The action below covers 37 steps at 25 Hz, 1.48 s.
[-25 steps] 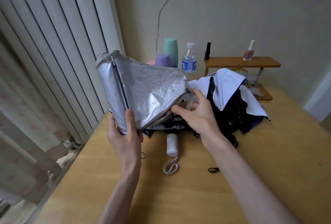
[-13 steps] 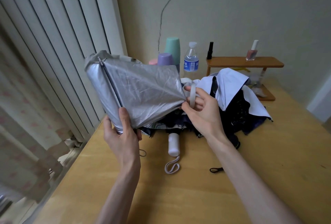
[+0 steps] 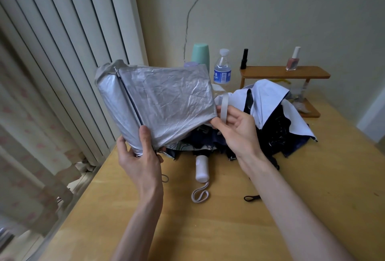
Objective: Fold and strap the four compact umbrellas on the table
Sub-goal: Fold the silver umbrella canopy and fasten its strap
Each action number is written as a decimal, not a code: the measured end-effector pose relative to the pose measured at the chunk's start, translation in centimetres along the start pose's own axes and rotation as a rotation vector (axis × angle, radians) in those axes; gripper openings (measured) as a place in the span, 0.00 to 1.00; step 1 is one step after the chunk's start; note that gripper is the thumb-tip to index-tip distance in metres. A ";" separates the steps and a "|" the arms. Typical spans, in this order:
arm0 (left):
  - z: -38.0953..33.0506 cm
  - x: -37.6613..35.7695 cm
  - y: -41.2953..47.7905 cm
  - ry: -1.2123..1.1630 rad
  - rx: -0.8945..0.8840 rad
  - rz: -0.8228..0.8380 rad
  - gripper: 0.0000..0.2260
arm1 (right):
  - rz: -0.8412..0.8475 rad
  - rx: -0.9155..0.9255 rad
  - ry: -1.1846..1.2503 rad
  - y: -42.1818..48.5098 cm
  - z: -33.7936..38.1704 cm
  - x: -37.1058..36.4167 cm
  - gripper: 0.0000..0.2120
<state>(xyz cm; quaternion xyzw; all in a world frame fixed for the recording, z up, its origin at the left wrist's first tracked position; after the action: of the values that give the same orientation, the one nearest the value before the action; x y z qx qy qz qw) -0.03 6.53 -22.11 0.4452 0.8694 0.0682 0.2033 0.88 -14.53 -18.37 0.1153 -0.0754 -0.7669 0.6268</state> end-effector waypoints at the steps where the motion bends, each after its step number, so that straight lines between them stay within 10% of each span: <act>1: 0.0 0.0 0.0 -0.001 0.002 -0.003 0.12 | 0.039 -0.060 0.061 0.2 -0.2 0.2 0.16; 5: 0.1 0.0 -0.1 -0.007 0.004 0.025 0.13 | 0.311 -0.231 0.202 0.6 0.1 0.9 0.20; 11: 0.4 -0.1 -0.4 0.016 -0.021 0.084 0.17 | -0.028 -0.209 0.093 0.7 0.3 1.5 0.09; 21: 0.9 0.0 -0.2 0.040 -0.011 0.109 0.17 | -0.120 -0.141 0.005 0.9 1.3 2.6 0.19; 29: 1.0 -0.2 0.0 0.072 0.026 0.180 0.28 | -0.092 -0.098 -0.059 1.1 4.4 3.4 0.06; 34: 1.8 -1.2 0.6 0.210 -0.016 0.456 0.47 | 0.202 -0.084 -0.049 1.5 11.2 -0.7 0.06; 37: 1.2 -1.8 -0.3 0.247 -0.052 0.497 0.29 | 0.422 -0.095 -0.180 2.5 14.3 -6.0 0.06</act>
<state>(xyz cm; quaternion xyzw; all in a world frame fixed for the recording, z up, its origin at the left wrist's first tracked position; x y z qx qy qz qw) 1.16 4.82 -22.75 0.6277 0.7497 0.1920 0.0843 0.51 -9.56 -3.46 -0.0013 -0.1171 -0.6288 0.7687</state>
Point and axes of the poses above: each hand's wrist, its own y-axis towards the middle knuckle, its own x-axis out of the back of the hand, z = x × y, the point moved 3 cm from there along y, towards the middle knuckle, and after that the axes turned 2 degrees about -x, right-handed, at the moved point
